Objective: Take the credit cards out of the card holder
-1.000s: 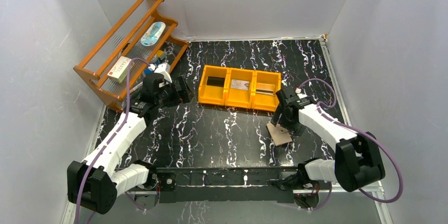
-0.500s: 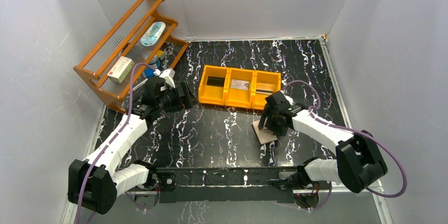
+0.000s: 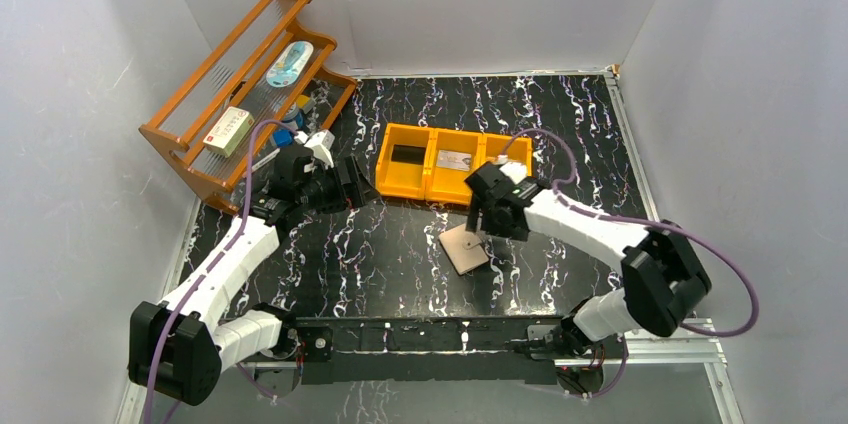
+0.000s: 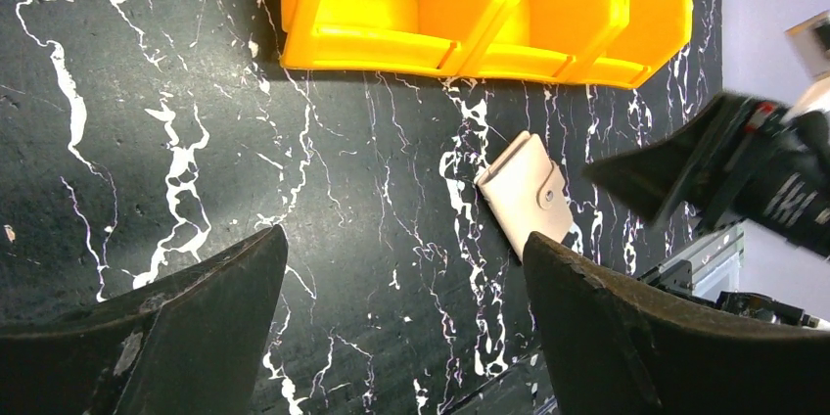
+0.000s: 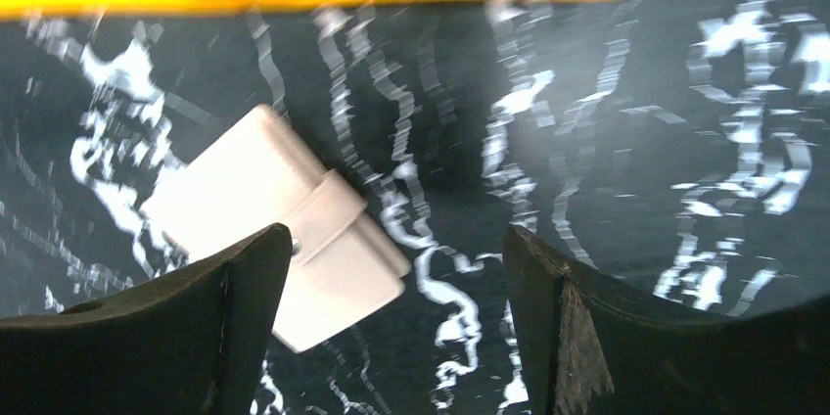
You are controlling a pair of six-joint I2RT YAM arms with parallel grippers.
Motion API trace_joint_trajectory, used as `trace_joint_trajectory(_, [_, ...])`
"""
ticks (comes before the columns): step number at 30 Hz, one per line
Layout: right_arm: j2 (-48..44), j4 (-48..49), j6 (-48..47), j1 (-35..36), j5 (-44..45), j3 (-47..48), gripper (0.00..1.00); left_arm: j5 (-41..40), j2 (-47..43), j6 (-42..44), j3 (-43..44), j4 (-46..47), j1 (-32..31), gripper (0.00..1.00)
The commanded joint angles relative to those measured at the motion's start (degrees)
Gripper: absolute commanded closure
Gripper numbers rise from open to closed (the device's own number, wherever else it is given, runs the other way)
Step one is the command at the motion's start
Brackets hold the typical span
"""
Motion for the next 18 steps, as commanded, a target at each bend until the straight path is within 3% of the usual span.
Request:
trace_joint_trajectory(1, [-6.3,-6.3,-1.2,-9.0,7.4,-1.4,0.12,2.7,-0.1,0.5,0.1,0.6,0.2,0.11])
trace_joint_trajectory(4, [-9.1,-2.3,-5.7,-14.1,0.4,-4.8,0.13,4.2,0.5,0.8,0.2,1.1,0.2,0.11])
trace_joint_trajectory(7, [-9.8,5.5,-11.4,-14.4,-12.2,-6.9,0.21,6.4,1.2,0.7,0.1,2.0,0.0,0.12])
trace_joint_trajectory(11, [-7.6,12.1,-11.3,-13.6,-24.9,-7.5,0.25,6.9,3.0,0.7,0.8,2.0,-2.6,0.19])
trace_joint_trajectory(18, [-1.1,15.0,-11.1,-7.8,-23.6,-5.8,0.30,3.7,5.1,-3.6,-1.1,2.7,-8.5,0.25])
